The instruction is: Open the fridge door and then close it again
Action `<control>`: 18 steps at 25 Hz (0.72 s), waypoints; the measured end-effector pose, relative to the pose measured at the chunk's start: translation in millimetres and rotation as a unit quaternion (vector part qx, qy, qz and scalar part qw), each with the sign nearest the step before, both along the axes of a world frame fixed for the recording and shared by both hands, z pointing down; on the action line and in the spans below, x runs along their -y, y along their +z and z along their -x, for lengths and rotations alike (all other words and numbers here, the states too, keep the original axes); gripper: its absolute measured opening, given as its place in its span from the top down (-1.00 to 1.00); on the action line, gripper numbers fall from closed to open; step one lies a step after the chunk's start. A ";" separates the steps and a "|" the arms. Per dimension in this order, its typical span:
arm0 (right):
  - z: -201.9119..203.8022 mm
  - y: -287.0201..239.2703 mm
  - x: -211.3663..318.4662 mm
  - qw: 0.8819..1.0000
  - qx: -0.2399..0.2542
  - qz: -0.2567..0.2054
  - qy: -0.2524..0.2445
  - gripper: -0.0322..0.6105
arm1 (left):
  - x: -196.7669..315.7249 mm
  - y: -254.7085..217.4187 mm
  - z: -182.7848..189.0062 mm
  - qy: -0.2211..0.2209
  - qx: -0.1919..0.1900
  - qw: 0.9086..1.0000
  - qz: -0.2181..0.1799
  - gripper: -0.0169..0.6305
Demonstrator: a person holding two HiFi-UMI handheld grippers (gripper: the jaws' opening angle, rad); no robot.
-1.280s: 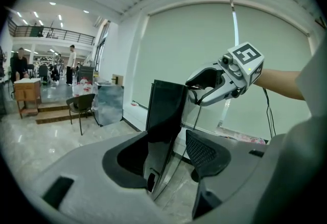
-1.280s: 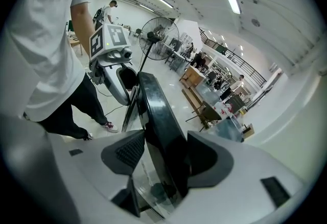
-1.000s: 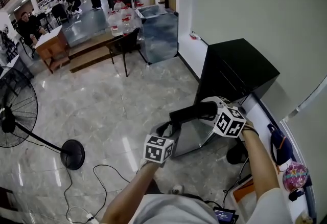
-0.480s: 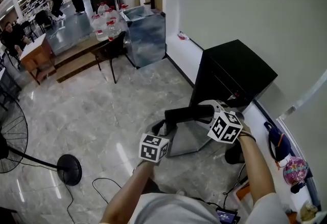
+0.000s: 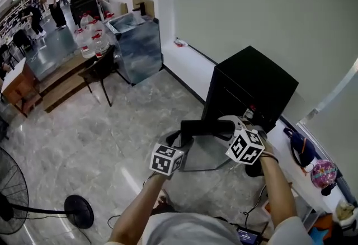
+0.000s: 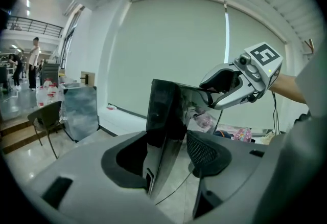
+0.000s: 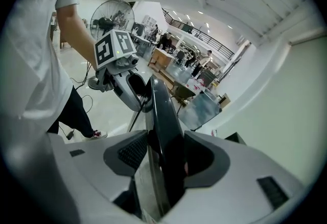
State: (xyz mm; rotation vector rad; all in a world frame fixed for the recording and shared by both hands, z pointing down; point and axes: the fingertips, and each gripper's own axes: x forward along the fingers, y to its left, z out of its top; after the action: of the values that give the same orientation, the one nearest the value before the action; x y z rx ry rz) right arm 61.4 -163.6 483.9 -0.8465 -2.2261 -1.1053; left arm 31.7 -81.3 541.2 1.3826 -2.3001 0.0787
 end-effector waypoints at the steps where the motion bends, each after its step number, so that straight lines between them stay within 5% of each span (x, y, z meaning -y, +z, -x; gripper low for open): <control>1: 5.8 -0.3 1.9 1.000 -0.002 0.000 0.010 0.22 | 2.4 -0.2 7.4 0.011 -0.001 1.000 0.000 0.27; 18: 73.0 3.9 36.4 0.985 -0.017 -0.011 0.170 0.19 | 46.0 0.4 92.3 0.179 -0.023 0.984 0.002 0.27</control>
State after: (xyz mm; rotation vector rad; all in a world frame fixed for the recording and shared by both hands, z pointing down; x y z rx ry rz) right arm -11.6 -200.0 487.8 -0.4486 -2.2190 -0.9408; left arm -60.5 -127.3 541.6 1.7605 -1.9887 0.1610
